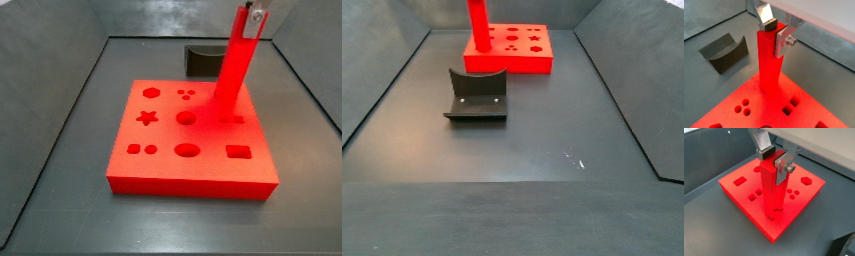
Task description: Insert the arch object.
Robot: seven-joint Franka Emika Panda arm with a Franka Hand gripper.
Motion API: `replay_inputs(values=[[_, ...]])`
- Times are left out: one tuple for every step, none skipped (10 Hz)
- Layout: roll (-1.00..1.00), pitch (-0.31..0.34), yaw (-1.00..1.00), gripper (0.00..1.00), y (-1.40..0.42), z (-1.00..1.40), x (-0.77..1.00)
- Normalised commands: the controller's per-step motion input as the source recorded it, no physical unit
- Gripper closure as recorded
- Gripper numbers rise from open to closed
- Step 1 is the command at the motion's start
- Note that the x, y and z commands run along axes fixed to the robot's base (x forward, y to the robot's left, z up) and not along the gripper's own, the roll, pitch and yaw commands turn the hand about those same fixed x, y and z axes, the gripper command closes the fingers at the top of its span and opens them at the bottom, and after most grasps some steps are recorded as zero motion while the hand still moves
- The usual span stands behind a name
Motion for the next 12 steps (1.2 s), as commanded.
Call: replay_inputs(values=[[0.03,-0.036,0.03,1.0,0.0,-0.25,0.0],[0.07,-0.019,0.04,1.0,0.0,-0.24,0.0],[0.06,-0.014,0.02,1.0,0.0,-0.22,0.0],[0.01,-0.041,0.0,1.0,0.0,-0.26,0.0],[0.0,-0.05,0.0,1.0,0.0,-0.32,0.0],[0.0,-0.099,0.0,1.0,0.0,-0.47,0.0],[0.05,-0.156,0.0,1.0,0.0,-0.82,0.0],[0.04,-0.156,0.0,1.0,0.0,-0.94,0.0],[0.02,-0.187,-0.01,1.0,-0.05,-0.89,0.0],[0.0,-0.127,-0.05,1.0,-0.05,-0.49,0.01],[0.0,-0.097,-0.03,1.0,-0.03,-0.42,0.01],[0.0,0.0,0.0,1.0,0.0,0.0,0.0]])
